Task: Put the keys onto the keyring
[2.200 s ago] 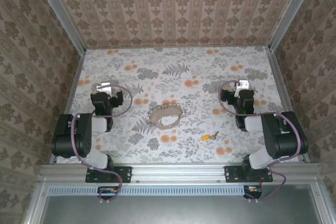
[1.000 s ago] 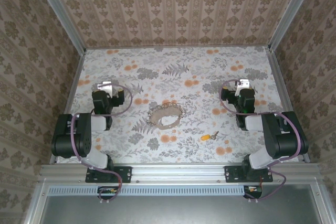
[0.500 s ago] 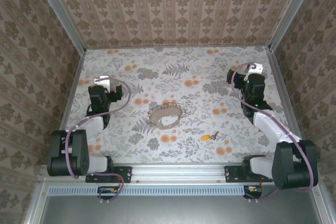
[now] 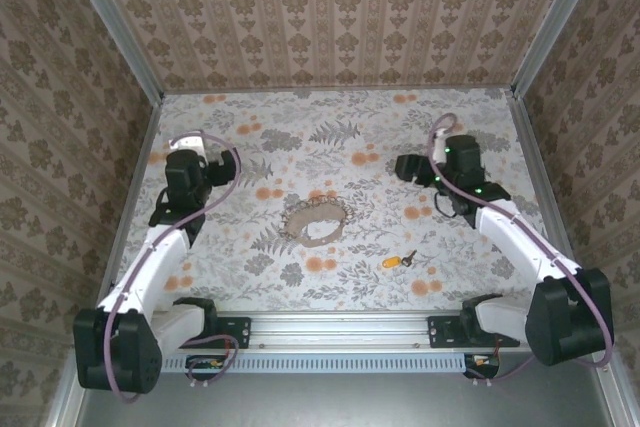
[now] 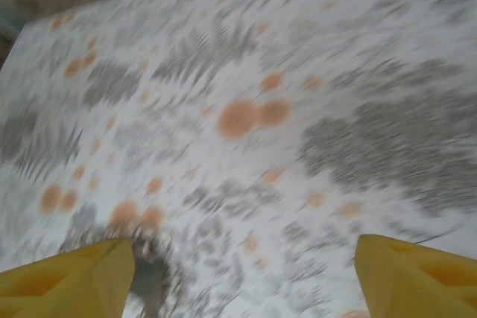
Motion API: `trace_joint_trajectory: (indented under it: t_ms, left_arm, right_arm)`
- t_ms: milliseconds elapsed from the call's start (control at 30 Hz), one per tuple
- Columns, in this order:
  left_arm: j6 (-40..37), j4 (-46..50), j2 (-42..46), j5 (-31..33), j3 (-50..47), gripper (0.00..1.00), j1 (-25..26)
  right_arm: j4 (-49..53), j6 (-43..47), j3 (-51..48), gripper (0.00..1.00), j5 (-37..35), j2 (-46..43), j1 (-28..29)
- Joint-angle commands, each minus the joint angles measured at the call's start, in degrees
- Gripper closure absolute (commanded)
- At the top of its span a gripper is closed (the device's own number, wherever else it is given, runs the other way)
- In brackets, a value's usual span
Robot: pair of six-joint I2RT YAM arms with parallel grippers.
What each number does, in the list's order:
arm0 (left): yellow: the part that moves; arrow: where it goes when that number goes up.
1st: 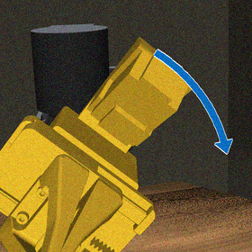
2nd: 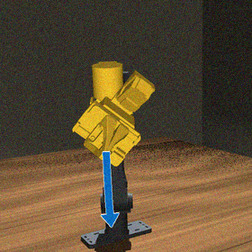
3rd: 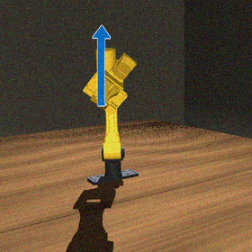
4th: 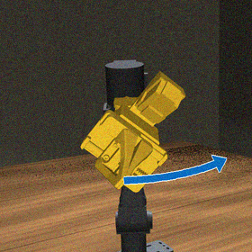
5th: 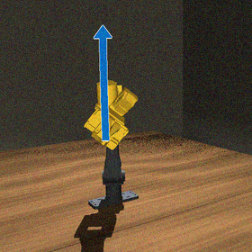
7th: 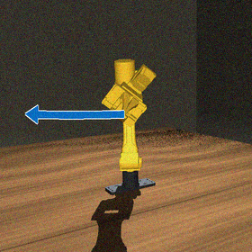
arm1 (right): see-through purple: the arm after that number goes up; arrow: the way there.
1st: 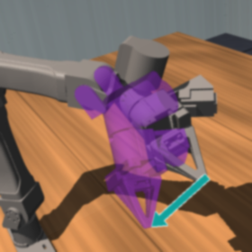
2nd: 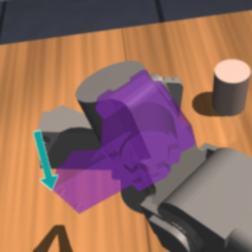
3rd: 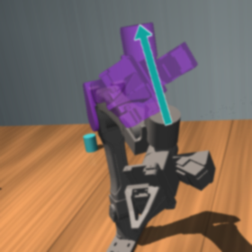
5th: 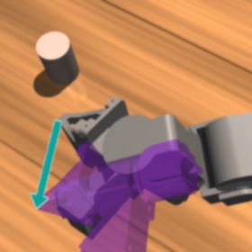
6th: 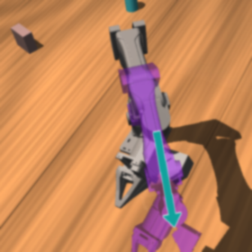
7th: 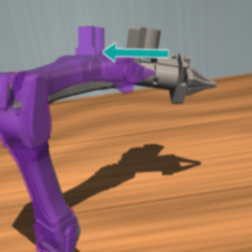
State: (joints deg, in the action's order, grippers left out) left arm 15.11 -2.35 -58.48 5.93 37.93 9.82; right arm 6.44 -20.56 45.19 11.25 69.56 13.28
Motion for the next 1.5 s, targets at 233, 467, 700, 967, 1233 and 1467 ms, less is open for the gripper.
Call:
trace_joint_trajectory:
  t_ms: [233, 467, 700, 967, 1233, 1467]
  left_arm:
    - [13.89, 11.14, 5.27, -2.42, -1.60, 0.00, 10.57]
    - [17.65, 10.09, 3.05, -0.46, -3.31, 0.00, 18.14]
    - [17.49, 11.03, 0.78, 0.77, -2.12, 0.00, 19.44]
    - [17.24, 10.63, -0.48, 1.06, -1.90, 0.00, 19.53]
    - [17.23, 10.14, -1.49, 0.34, -1.28, 0.00, 19.53]
    - [17.54, 10.17, -1.21, 0.22, -1.61, 0.00, 19.53]
  right_arm:
    - [3.75, 2.09, -2.16, 0.46, 0.30, 8.95, 16.88]
    - [4.98, 5.18, 0.94, 0.62, -2.95, 17.95, 22.51]
    - [7.49, 8.47, 6.38, 0.69, -5.63, 23.95, 25.27]
    - [9.06, 10.00, 10.16, 0.71, -6.54, 27.85, 27.10]
    - [9.37, 10.79, 11.82, 0.71, -8.91, 29.85, 27.89]
    - [9.30, 11.38, 12.75, 0.71, -9.74, 31.15, 27.94]
